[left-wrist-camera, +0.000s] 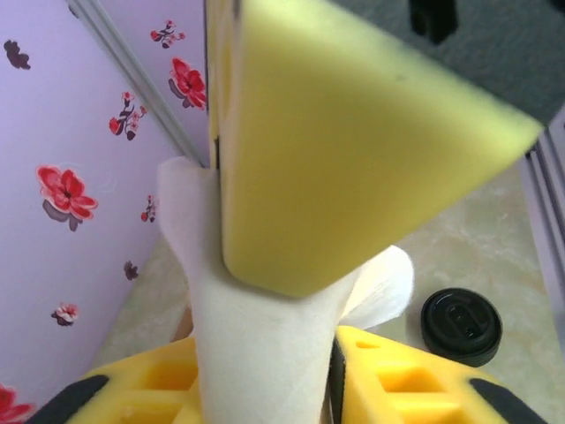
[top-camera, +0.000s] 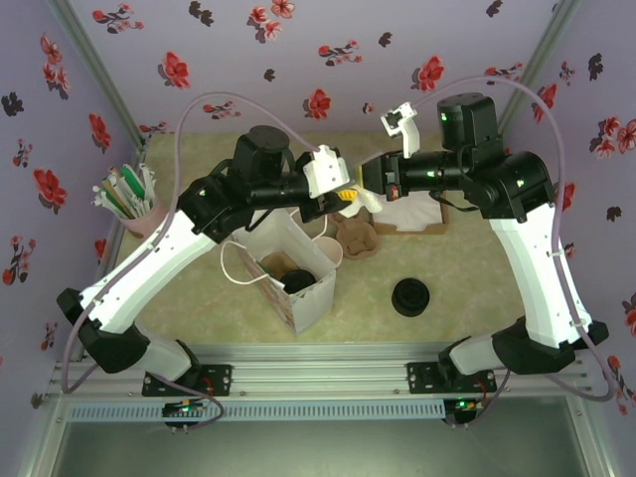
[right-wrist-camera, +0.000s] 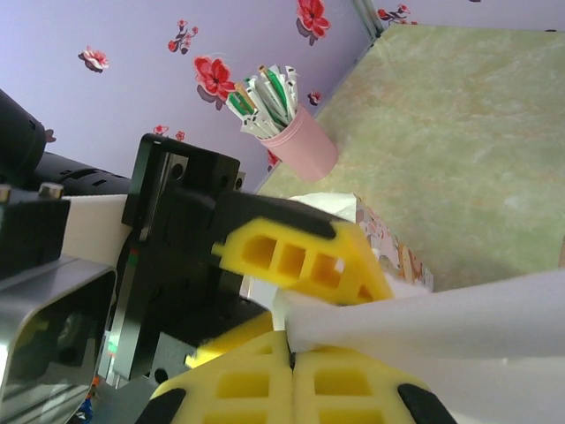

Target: Pack the takeout coffee

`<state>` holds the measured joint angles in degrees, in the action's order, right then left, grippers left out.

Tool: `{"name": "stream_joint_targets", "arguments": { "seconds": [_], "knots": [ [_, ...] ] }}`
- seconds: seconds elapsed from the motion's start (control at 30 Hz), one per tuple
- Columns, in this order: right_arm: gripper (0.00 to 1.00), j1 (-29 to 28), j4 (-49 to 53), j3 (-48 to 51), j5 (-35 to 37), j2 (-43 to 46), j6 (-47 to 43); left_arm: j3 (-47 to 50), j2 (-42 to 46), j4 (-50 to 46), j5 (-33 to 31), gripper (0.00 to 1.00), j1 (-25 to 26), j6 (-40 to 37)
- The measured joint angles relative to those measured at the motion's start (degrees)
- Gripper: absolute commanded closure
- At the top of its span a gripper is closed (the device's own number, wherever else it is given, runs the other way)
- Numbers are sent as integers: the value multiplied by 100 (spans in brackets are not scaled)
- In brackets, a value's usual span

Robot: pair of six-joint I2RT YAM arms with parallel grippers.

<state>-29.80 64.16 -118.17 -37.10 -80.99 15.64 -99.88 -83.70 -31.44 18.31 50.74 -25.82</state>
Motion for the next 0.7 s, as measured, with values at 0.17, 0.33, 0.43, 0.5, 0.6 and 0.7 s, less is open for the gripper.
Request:
{"name": "stream_joint_targets", "arguments": {
  "seconds": [0.17, 0.33, 0.43, 0.5, 0.6, 0.7],
  "knots": [
    [87, 0, -33, 0, 0, 0, 15, 68, 70, 151, 22, 100, 0, 186],
    [58, -15, -92, 7, 173, 61, 98, 74, 74, 382, 39, 100, 0, 378],
    [33, -20, -79, 15, 549, 195, 107, 74, 76, 533, 35, 100, 0, 612],
    [23, -22, -50, 17, 901, 321, 96, 74, 85, 667, 15, 100, 0, 815],
    [11, -22, -39, 103, 1434, 612, 122, 107, 146, 898, -35, 100, 0, 1130],
    [7, -22, -87, 328, 2055, 1029, 144, 170, 267, 1132, -146, 100, 0, 1547]
  ]
}}
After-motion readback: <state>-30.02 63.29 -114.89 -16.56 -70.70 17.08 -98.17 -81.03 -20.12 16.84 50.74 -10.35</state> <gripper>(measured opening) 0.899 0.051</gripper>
